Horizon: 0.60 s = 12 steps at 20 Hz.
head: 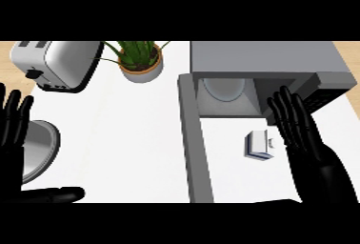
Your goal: Pick up the milk, place it into the microwave and close the microwave
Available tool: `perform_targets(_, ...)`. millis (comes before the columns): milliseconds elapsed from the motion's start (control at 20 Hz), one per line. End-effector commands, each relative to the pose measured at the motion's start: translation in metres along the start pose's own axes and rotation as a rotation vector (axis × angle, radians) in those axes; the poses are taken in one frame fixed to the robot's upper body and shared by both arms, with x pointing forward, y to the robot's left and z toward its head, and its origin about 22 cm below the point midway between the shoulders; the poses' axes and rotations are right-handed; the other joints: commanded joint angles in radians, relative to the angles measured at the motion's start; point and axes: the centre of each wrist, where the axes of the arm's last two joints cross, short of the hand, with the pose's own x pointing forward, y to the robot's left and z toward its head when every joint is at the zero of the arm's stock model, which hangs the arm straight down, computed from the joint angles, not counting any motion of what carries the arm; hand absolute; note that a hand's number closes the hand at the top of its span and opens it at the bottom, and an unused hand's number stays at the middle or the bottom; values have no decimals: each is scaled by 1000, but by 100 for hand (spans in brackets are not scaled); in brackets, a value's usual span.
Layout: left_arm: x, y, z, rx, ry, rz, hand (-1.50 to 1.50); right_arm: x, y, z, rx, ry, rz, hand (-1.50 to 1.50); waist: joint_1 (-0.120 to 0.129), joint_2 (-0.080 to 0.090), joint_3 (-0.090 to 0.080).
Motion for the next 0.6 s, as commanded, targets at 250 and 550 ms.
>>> perform_targets(250,20,37,34,19,42,8,-150,23,15,30,-45,20,56,-150,-4,-2,0)
perform_targets(550,37,43,55,19,38,2,-150,-8,-7,47,-91,100,107,-150,-2,-2,0)
